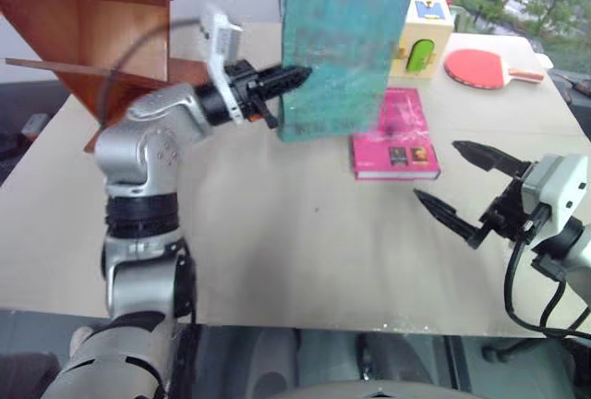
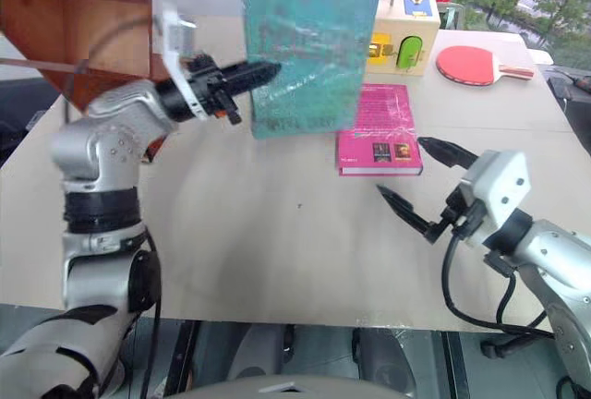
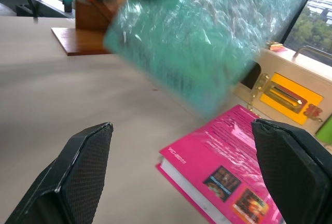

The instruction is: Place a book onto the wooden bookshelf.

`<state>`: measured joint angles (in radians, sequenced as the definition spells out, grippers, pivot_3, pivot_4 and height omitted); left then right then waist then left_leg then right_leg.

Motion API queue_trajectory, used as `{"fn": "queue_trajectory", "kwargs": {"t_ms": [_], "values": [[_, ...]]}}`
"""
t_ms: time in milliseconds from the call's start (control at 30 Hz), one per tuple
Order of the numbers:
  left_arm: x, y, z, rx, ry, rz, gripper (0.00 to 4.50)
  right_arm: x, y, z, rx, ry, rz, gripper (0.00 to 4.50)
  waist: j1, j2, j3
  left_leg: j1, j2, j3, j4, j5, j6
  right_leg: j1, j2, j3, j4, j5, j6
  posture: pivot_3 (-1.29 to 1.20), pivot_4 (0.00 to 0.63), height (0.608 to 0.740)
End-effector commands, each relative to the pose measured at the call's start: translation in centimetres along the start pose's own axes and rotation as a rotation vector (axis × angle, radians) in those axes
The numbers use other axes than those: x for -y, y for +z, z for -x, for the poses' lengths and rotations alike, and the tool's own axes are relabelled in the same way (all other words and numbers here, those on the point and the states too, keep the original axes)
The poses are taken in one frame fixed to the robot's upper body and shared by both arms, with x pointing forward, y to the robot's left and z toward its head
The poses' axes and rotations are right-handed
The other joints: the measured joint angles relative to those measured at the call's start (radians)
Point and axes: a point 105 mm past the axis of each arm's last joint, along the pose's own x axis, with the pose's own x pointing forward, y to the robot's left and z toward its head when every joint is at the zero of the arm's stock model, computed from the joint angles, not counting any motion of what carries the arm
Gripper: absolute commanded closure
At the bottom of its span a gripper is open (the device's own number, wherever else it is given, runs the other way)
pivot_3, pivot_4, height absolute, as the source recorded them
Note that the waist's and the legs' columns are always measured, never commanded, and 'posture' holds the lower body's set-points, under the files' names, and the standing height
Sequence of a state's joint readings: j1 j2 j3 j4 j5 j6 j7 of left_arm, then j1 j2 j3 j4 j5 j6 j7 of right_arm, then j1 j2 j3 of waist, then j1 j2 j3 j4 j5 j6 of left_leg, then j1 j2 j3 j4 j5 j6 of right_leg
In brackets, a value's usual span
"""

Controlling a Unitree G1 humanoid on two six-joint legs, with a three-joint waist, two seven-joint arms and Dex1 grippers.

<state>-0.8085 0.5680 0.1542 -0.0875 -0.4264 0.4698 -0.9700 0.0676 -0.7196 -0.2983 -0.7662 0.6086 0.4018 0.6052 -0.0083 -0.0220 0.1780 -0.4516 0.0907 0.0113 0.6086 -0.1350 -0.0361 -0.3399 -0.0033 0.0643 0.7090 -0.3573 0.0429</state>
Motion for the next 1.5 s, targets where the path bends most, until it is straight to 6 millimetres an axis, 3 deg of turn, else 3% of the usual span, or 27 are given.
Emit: {"fn": "queue_trajectory", "kwargs": {"t_ms": [33, 100, 200, 333, 467, 733, 967, 1167, 1300, 1433, 1500], "values": [[-1.0, 3.8, 3.1, 0.015, -0.031, -0.425, 4.25, 1.4, 0.9, 0.4, 0.06, -0.009, 0.051, 0.0, -0.003, 0.0, 0.0, 0.001, 0.0, 0.0, 0.0, 0.0, 0.0, 0.0, 0.0, 0.0, 0.001, 0.0, 0.0, 0.0, 0.15, 0.74], [-2.3, 5.8, 5.7, -0.019, -0.055, -0.575, 4.25, 2.1, 0.8, 0.3, 0.071, -0.002, 0.051, 0.0, -0.01, 0.0, 0.0, 0.002, 0.0, 0.0, 0.001, 0.0, 0.001, 0.0, 0.0, 0.001, 0.001, 0.0, 0.0, 0.0, 0.15, 0.74], [-4.2, 6.3, 8.6, -0.178, -0.072, -0.772, 4.25, 2.5, 0.5, -0.6, 0.085, 0.036, 0.052, 0.0, -0.015, 0.0, 0.0, 0.003, 0.001, 0.001, 0.001, 0.0, 0.001, -0.001, 0.001, 0.003, 0.002, 0.0, 0.0, 0.0, 0.15, 0.74], [-7.9, 5.9, 12.9, -0.472, -0.024, -0.953, 4.25, 2.3, 0.9, -2.7, 0.141, 0.111, 0.049, 0.0, -0.006, 0.0, 0.001, 0.0, 0.001, 0.002, 0.001, -0.001, 0.002, -0.004, 0.002, 0.003, 0.002, 0.0, 0.0, 0.0, 0.15, 0.74], [-10.1, 4.6, 15.6, -0.656, -0.007, -0.984, 4.25, 2.0, 1.4, -3.6, 0.168, 0.14, 0.056, 0.0, 0.0, 0.0, 0.001, -0.001, 0.001, 0.004, 0.0, -0.001, 0.003, -0.005, 0.001, 0.004, 0.001, 0.0, 0.0, 0.0, 0.15, 0.74], [-12.1, 2.9, 18.6, -0.879, 0.015, -0.959, 4.25, 0.8, 3.5, -4.8, 0.253, 0.17, 0.049, 0.0, -0.001, -0.002, 0.002, -0.003, 0.002, 0.004, 0.0, -0.002, 0.003, -0.006, 0.001, 0.003, 0.0, 0.0, 0.0, 0.0, 0.15, 0.74], [-13.4, 3.1, 20.9, -1.046, 0.086, -0.963, 4.25, -1.2, 6.1, -5.4, 0.352, 0.243, 0.037, 0.0, -0.01, -0.002, 0.002, -0.003, 0.002, 0.005, -0.002, -0.002, 0.003, -0.009, 0.001, 0.004, 0.001, 0.0, 0.0, 0.0, 0.15, 0.74], [-13.8, 3.3, 21.8, -1.087, 0.129, -0.947, 4.25, -1.7, 6.6, -5.9, 0.372, 0.261, 0.026, 0.0, -0.008, -0.003, 0.002, -0.003, 0.002, 0.006, -0.003, -0.002, 0.003, -0.009, 0.001, 0.005, 0.001, 0.0, 0.0, 0.0, 0.15, 0.74], [-13.7, 3.5, 22.5, -1.075, 0.157, -0.931, 2.21, -1.6, 6.4, -6.0, 0.371, 0.263, 0.014, 0.0, -0.008, -0.003, 0.003, -0.004, 0.003, 0.006, -0.003, -0.002, 0.003, -0.011, 0.001, 0.005, 0.002, 0.0, 0.0, 0.0, 0.15, 0.74], [-13.1, 3.6, 22.0, -0.941, 0.186, -0.899, 0.59, -1.4, 6.2, -6.1, 0.364, 0.266, 0.009, 0.0, -0.008, -0.003, 0.003, -0.004, 0.003, 0.006, -0.003, -0.002, 0.003, -0.011, 0.001, 0.005, 0.002, 0.0, 0.0, 0.0, 0.15, 0.74], [-12.7, 3.9, 21.7, -0.864, 0.188, -0.912, 0.59, -1.2, 6.1, -6.2, 0.361, 0.27, 0.006, 0.0, -0.008, -0.003, 0.002, -0.004, 0.003, 0.007, -0.002, -0.002, 0.003, -0.011, 0.001, 0.005, 0.003, 0.0, 0.0, 0.0, 0.15, 0.74]]}}
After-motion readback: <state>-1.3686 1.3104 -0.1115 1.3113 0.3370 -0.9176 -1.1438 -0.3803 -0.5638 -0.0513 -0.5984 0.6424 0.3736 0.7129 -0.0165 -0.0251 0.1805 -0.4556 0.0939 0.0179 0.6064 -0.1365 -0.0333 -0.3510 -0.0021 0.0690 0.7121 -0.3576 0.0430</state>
